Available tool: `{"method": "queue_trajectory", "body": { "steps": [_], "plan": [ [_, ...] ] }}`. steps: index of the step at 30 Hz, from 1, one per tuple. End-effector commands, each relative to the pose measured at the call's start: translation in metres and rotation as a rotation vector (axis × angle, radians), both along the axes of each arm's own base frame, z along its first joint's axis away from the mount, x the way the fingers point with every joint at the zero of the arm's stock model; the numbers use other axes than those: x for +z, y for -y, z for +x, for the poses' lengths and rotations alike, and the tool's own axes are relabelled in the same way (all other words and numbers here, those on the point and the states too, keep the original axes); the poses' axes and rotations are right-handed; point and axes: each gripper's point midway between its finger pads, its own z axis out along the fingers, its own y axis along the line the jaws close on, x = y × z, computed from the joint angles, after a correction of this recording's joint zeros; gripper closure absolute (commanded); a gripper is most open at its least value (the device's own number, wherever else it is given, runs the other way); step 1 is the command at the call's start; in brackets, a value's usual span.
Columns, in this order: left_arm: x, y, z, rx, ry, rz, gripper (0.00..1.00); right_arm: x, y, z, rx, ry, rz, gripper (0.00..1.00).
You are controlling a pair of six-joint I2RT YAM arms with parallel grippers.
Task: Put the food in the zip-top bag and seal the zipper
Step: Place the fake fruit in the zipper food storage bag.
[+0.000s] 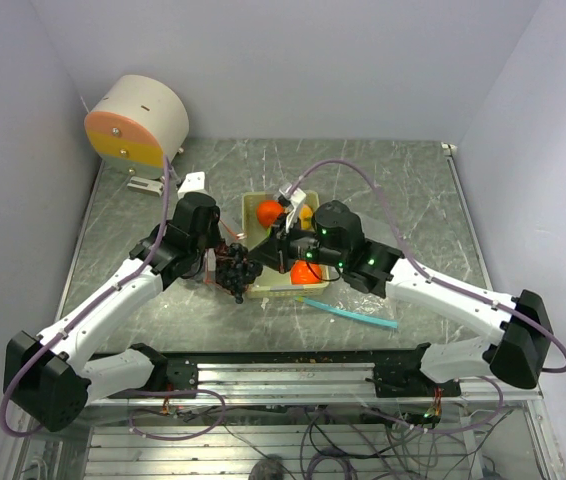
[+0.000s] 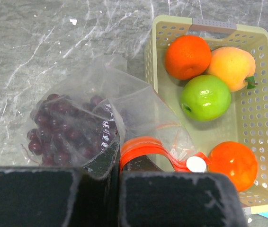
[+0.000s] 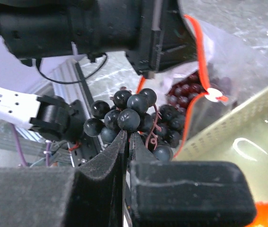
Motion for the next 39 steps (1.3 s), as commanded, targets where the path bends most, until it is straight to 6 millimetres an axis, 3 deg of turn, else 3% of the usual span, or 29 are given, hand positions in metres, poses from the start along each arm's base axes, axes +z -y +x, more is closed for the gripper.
{"method": "queue_trajectory", "body": {
  "steps": [1,9,14,22,27,33,39],
  "plan": [
    [0.004,0.004,0.005,0.005,0.023,-0.030,0.93,0.024,-0.023,-0.009,0.068,0.009,0.107,1.00],
    [0.014,0.004,0.003,-0.003,0.037,-0.039,0.93,-0.007,-0.049,0.008,0.021,-0.085,0.176,1.00],
    [0.026,0.004,-0.001,-0.017,0.052,-0.057,0.93,-0.051,-0.046,0.033,-0.119,-0.106,0.120,1.00],
    [0.039,0.014,-0.008,-0.070,0.060,-0.111,0.93,-0.080,-0.049,0.084,-0.362,-0.092,0.107,1.00],
    [0.042,0.011,-0.014,-0.074,0.070,-0.121,0.93,-0.088,-0.053,0.109,-0.474,-0.080,0.083,1.00],
    [0.030,0.018,-0.010,-0.086,0.051,-0.133,0.93,-0.087,-0.067,0.107,-0.483,-0.089,0.092,1.00],
    [-0.001,0.021,0.000,-0.068,0.018,-0.107,0.93,-0.058,-0.087,0.072,-0.321,-0.099,0.166,1.00]
  ]
}}
